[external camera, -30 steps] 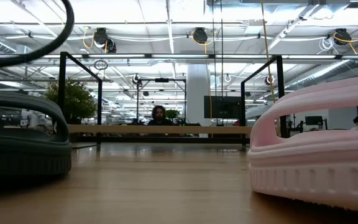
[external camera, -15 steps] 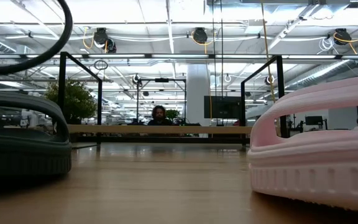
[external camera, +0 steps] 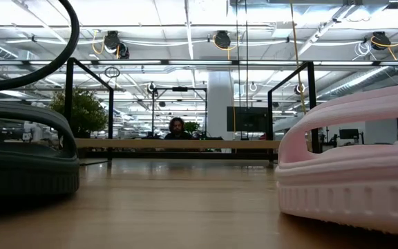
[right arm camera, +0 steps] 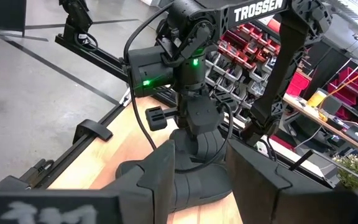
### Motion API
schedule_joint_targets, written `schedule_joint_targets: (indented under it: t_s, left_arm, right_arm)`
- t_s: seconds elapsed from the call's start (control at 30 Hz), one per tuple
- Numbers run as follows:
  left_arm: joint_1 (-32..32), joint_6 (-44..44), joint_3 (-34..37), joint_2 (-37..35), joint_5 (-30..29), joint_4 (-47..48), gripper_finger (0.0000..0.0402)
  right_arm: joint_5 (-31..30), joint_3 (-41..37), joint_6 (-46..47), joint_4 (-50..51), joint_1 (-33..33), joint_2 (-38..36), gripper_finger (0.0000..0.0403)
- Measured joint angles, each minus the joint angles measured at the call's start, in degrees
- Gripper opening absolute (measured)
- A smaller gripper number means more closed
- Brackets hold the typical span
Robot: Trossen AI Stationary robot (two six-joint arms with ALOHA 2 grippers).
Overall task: Pick and place slides into the shelf
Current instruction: Put the left black pair of slide on the shelf
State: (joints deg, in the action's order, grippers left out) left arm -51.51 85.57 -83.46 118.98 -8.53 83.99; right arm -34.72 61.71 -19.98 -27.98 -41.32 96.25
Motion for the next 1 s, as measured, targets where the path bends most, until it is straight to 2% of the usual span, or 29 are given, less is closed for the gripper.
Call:
schedule_joint_targets:
  t_s: [0.2, 0.8, 1.0]
  left_arm:
    - [0.00, 1.94, -0.02, -0.02, 1.18, -0.02, 0.0002]
    - [-0.02, 1.80, 0.00, -0.04, 1.36, 2.29, 0.0014]
    - [0.00, 1.76, 0.00, -0.04, 0.51, 2.69, 0.0002]
  right_arm:
    - [0.01, 0.00, -0.01, 0.01, 0.00, 0.00, 0.0135]
    - [0.01, 0.00, -0.18, -0.01, 0.01, 0.00, 0.0135]
    - [0.02, 0.00, -0.18, -0.01, 0.02, 0.00, 0.0135]
